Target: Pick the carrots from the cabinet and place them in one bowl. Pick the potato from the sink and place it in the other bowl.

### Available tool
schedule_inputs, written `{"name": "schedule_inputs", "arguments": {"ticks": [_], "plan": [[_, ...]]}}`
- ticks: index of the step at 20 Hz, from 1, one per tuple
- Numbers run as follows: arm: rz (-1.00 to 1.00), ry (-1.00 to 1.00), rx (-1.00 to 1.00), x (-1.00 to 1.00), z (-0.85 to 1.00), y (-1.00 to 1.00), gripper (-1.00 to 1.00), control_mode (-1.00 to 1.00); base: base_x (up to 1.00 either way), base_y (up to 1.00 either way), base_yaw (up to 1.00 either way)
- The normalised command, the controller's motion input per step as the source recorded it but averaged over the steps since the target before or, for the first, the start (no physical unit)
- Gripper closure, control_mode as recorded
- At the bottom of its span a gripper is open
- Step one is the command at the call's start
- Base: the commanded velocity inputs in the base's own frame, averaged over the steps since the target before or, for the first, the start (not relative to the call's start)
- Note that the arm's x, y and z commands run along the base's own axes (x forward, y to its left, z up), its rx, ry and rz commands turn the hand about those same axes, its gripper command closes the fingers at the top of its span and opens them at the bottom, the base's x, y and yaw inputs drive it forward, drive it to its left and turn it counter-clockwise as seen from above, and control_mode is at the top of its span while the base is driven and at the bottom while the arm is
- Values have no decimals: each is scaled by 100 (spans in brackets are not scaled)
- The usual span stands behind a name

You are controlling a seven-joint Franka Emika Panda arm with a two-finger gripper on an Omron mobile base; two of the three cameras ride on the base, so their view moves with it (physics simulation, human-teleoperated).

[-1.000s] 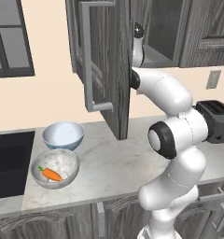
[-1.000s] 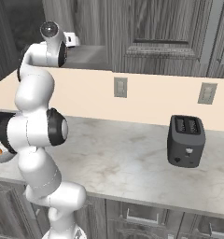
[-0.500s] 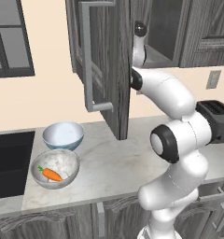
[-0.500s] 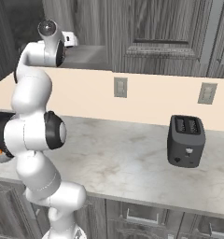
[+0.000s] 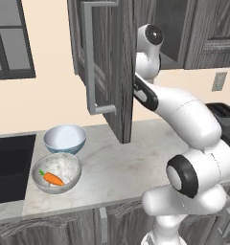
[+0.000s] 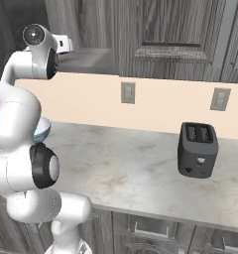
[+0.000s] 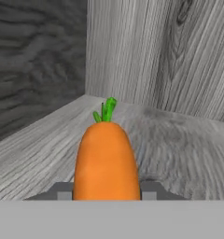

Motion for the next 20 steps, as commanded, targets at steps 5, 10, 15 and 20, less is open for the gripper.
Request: {"name": "schedule_inputs", "arguments": {"ticks": [5,10,15,20], "plan": [[0,-8,0,-91,4,-16,100,-100,0,0,0],[0,-6,6,-86,5,-31,100,-100,0,0,0],[0,-3,8,-85,2,-34,100,-100,0,0,0],[0,-3,8,-84,0,-29,100,-100,0,0,0]]}}
